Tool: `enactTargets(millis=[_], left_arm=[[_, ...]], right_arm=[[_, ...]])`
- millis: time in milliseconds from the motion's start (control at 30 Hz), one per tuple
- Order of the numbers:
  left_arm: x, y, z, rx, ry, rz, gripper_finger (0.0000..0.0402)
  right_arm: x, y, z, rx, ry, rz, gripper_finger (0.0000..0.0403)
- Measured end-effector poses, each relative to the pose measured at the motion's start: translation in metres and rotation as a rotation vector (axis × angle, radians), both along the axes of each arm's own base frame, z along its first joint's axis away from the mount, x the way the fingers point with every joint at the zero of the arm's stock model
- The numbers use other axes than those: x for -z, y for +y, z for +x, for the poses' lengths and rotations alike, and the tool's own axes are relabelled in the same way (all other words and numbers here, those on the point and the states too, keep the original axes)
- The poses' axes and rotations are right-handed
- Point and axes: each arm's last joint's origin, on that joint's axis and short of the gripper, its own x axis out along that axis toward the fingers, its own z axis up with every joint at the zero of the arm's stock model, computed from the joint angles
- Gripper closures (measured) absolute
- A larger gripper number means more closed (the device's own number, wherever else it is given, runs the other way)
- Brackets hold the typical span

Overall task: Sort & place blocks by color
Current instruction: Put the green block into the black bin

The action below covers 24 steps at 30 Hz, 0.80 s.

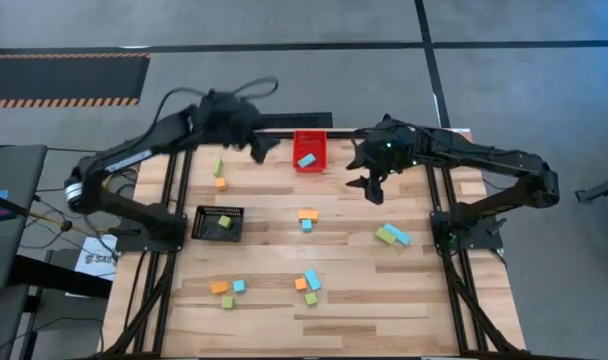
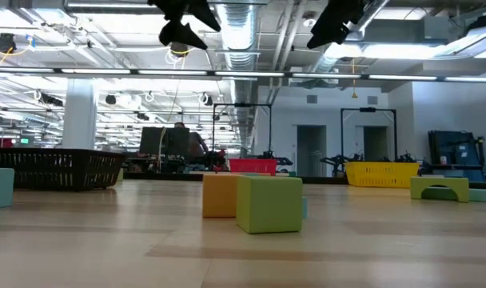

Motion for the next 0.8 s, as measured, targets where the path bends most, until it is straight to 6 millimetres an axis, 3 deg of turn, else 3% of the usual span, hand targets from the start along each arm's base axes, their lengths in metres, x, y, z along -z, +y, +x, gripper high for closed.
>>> enactTargets(millis=[333, 600, 800], left_arm=[[0.056, -0.057, -0.033, 0.096, -0.143, -0.049, 0.011], [0.093, -0.084, -0.063, 0.209, -0.104, -0.034, 0.0134], [0.112, -0.086, -0.07, 0.252, -0.059, 0.031, 0.0146]], right_arm=[[0.004, 0.02, 0.004, 0.032, 0.026, 0.122, 0.0159], [0.008, 0.054, 0.003, 0.35, 0.063, 0.189, 0.0159], [0.026, 0.081, -0.021, 0.68, 0.282, 0.325, 0.0159]])
